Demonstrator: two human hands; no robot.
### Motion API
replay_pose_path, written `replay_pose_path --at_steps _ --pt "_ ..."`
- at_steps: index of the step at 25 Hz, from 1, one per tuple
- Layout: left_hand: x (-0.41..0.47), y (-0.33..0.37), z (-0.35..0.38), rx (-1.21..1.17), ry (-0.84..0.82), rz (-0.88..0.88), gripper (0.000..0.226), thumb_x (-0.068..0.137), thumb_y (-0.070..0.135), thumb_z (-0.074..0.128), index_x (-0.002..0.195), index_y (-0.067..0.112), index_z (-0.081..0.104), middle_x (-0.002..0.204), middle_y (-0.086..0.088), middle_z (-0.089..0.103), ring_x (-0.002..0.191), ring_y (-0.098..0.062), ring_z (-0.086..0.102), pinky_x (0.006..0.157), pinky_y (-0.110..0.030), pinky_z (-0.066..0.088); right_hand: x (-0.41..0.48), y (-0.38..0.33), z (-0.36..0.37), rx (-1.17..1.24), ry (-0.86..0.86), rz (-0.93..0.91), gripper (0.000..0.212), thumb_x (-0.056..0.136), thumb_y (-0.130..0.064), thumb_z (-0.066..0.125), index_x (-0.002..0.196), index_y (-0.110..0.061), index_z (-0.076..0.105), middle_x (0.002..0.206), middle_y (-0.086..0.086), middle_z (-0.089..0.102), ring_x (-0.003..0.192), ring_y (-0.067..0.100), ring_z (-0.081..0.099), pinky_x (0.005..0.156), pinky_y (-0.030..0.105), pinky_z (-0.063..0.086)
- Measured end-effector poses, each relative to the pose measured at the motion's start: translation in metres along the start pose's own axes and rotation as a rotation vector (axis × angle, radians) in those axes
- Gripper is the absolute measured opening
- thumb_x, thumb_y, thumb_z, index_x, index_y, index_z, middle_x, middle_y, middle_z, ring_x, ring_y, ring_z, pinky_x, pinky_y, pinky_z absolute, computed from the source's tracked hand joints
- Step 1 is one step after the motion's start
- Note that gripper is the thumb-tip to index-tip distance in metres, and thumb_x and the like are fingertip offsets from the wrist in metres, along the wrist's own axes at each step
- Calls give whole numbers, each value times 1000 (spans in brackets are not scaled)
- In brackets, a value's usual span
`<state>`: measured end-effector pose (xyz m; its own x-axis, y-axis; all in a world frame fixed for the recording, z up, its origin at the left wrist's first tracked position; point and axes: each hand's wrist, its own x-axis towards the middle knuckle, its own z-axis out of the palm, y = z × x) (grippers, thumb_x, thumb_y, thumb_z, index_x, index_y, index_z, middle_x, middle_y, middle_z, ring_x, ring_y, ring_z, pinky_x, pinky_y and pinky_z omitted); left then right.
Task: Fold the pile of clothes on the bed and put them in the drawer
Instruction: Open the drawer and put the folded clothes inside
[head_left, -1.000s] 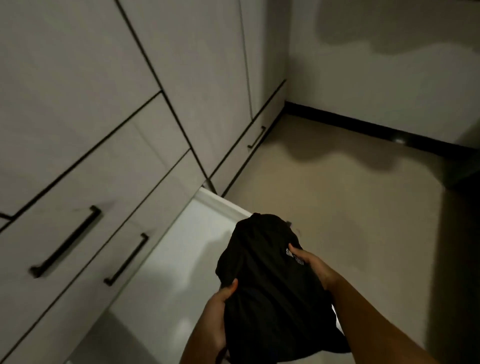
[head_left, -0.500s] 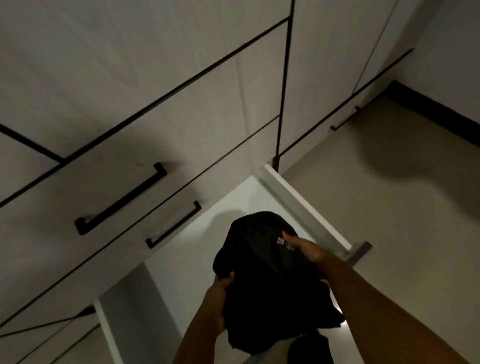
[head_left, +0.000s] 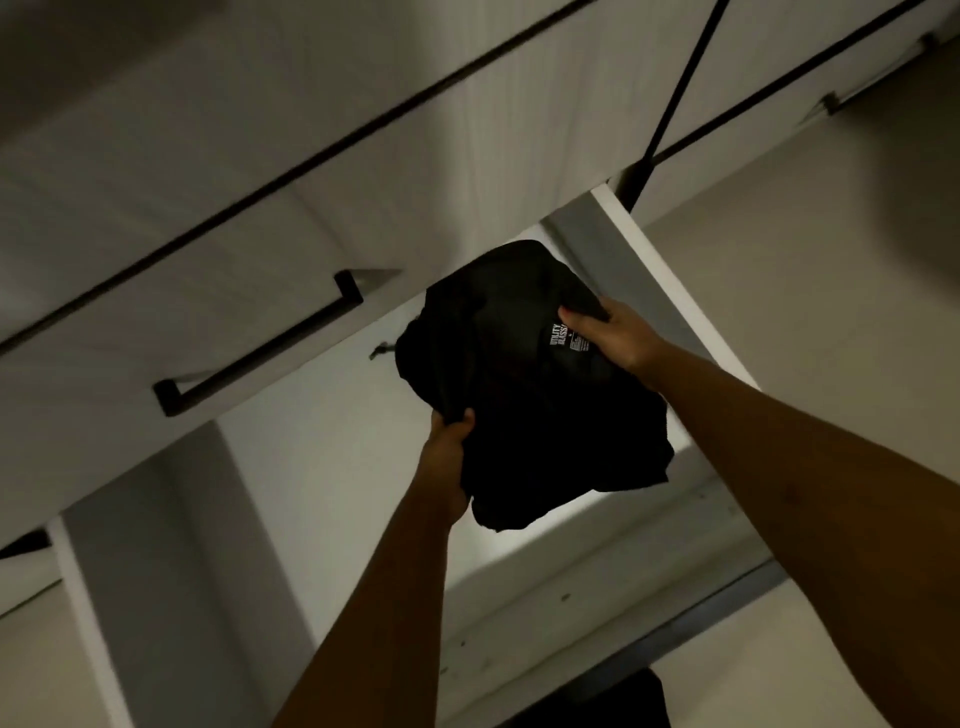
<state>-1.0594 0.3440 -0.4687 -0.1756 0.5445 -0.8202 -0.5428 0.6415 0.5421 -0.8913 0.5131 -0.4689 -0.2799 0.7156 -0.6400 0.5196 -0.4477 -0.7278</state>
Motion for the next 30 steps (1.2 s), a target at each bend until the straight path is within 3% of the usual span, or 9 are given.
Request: replay_pose_path --at_steps 3,4,6,8,12,17,22,26,30 --pt "22 -48 -1 240 280 -218 71 94 22 58 149 35 15 144 -12 41 125 -37 46 101 -54 42 14 48 13 -702 74 -40 74 93 -56 46 153 -32 9 152 16 30 134 38 35 109 47 31" --pt "24 -57 -1 308 397 -219 79 91 22 62 151 34 10 147 -14 36 127 -40 43 103 -57 40 9 60 23 -847 125 -27 71 97 -53 39 152 -37 -1 158 17 14 140 42 22 113 52 22" --pt "31 -61 -4 485 490 -44 87 88 24 66 152 32 7 153 -14 24 134 -44 34 108 -58 34 -8 77 51 -1007 193 -100 69 97 -56 32 150 -42 -10 161 11 -6 145 41 -1 114 60 7" --pt "46 -52 -5 761 382 85 86 90 31 63 152 35 4 156 -13 15 137 -44 26 110 -55 29 -22 84 79 -1109 104 -168 78 89 -71 31 146 -47 -17 159 8 -20 143 42 -17 110 66 -2" --pt "77 -42 1 1290 132 -32 85 93 40 56 151 38 -6 159 -14 -6 141 -43 13 113 -47 23 -6 97 104 -1190 -42 -36 101 71 -86 42 140 -53 -24 151 8 -37 137 45 -32 101 77 -2" --pt "114 -6 7 1520 61 97 80 96 39 51 152 32 -7 159 -17 2 137 -43 20 111 -46 26 38 76 79 -1177 -59 -23 113 63 -84 57 138 -57 -24 150 5 -40 135 45 -34 99 79 0" --pt "93 -4 34 1398 213 44 75 96 40 50 154 28 4 157 -22 -9 143 -43 4 113 -51 22 34 60 56 -1162 -185 -50 107 72 -72 62 144 -53 -14 155 1 -32 140 42 -28 106 73 6" --pt "29 -33 52 1478 243 177 74 94 35 52 154 28 9 160 -6 -11 146 -34 1 112 -51 29 -23 60 40 -1118 -54 -140 91 88 -53 57 151 -40 -7 158 -1 -25 143 38 -23 114 63 8" --pt "-40 -36 92 1496 209 312 72 92 29 55 152 28 15 160 -6 -2 143 -32 9 110 -48 29 -96 47 1 -1099 25 -141 82 93 -38 52 152 -36 -3 160 -3 -19 145 32 -19 115 57 7"
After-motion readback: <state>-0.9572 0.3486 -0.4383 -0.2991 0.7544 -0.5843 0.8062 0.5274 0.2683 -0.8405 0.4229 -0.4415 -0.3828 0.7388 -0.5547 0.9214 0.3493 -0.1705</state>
